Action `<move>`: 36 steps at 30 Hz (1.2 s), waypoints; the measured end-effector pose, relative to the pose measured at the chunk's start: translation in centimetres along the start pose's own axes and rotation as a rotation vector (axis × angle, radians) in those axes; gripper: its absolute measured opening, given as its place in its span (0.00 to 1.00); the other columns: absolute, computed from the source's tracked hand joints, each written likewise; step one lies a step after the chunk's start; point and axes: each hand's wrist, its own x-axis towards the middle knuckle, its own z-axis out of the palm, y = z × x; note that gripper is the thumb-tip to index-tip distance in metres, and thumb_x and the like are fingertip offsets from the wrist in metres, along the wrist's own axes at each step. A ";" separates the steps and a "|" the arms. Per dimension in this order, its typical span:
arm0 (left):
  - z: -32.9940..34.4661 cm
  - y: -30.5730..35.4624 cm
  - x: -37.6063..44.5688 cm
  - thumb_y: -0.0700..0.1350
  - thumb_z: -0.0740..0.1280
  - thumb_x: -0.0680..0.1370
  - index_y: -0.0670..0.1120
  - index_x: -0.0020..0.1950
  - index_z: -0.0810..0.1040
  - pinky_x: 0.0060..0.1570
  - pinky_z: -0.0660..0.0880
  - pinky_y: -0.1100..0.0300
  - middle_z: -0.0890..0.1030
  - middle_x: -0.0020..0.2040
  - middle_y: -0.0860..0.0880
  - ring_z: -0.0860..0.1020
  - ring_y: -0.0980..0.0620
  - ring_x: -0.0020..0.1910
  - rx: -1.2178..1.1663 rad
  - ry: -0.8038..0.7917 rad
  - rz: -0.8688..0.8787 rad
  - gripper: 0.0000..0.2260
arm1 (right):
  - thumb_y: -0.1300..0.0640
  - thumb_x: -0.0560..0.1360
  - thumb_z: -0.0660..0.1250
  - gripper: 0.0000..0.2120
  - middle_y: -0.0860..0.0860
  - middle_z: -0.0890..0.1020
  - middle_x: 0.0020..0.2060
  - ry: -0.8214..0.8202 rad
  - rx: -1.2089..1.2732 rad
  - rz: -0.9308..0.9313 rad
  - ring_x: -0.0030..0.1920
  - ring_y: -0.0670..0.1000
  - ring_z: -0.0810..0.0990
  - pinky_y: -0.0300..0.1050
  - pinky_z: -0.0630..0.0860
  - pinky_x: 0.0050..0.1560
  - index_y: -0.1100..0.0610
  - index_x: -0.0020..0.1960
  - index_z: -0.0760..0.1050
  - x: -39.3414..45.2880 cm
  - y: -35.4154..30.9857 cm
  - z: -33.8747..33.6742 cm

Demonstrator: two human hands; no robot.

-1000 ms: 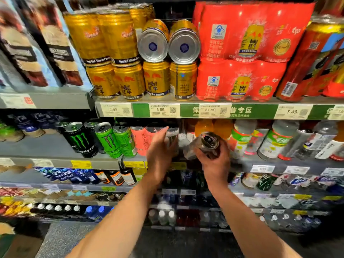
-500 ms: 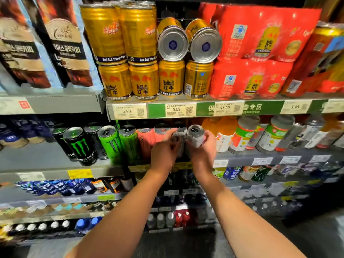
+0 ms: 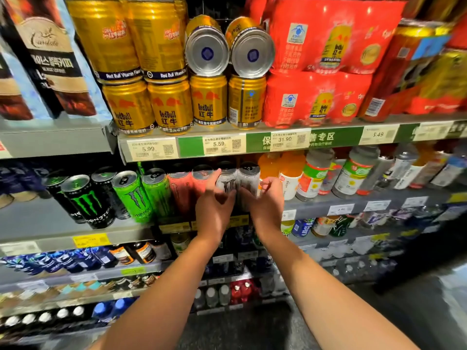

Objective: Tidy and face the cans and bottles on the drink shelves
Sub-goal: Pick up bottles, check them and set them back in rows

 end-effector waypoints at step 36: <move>23.7 10.6 -3.6 0.42 0.78 0.70 0.46 0.65 0.75 0.57 0.77 0.60 0.83 0.53 0.51 0.81 0.54 0.52 -0.070 0.135 -0.194 0.25 | 0.58 0.78 0.65 0.15 0.60 0.79 0.58 -0.065 0.099 -0.101 0.60 0.60 0.78 0.52 0.74 0.59 0.62 0.63 0.73 11.6 9.5 -18.2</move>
